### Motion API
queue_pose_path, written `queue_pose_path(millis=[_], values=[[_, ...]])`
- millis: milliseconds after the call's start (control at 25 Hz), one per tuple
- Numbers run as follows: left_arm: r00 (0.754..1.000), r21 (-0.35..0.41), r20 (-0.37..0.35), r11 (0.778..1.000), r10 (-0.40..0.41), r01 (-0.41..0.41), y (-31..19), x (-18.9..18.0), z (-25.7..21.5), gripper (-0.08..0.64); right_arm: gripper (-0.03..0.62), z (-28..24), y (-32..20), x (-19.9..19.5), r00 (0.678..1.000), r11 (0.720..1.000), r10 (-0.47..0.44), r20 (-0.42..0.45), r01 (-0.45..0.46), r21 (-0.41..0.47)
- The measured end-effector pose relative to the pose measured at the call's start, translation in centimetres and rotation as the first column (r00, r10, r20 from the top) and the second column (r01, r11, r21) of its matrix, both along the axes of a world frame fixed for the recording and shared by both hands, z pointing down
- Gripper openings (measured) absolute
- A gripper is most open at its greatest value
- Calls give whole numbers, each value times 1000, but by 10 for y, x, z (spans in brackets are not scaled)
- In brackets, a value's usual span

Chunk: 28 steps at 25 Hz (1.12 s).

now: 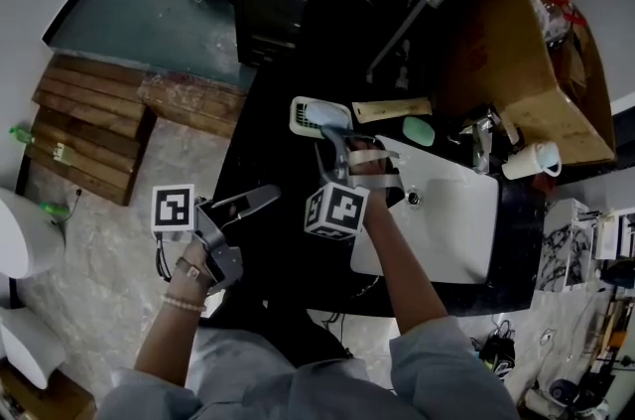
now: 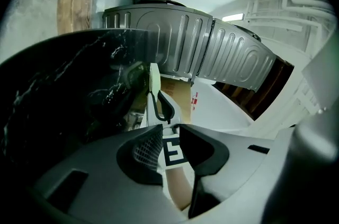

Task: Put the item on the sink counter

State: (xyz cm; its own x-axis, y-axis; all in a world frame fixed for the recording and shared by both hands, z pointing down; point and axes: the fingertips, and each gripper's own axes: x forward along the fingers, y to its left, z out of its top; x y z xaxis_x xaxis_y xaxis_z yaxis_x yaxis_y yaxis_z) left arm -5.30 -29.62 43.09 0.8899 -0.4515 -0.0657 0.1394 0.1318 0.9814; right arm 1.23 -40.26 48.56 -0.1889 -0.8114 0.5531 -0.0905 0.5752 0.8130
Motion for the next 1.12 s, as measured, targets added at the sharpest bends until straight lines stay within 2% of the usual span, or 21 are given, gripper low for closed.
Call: queue_pose_path(millis=[240, 640, 1000, 1120], values=[[999, -12, -37, 1000, -4, 4, 4, -1, -5, 99, 75, 4, -26, -2, 1000, 1000, 14, -1, -14, -21], [999, 3, -36, 1000, -7, 7, 6, -4, -8, 95, 77, 20, -37, -3, 999, 993, 38, 7, -37, -108], [999, 17, -43, 1000, -4, 5, 9, -3, -13, 78, 80, 21, -34, -4, 994, 980, 61, 92, -42, -195], [999, 25, -43, 1000, -1, 2, 12, -2, -16, 78, 106, 18, -32, -4, 988, 974, 78, 133, -47, -222]])
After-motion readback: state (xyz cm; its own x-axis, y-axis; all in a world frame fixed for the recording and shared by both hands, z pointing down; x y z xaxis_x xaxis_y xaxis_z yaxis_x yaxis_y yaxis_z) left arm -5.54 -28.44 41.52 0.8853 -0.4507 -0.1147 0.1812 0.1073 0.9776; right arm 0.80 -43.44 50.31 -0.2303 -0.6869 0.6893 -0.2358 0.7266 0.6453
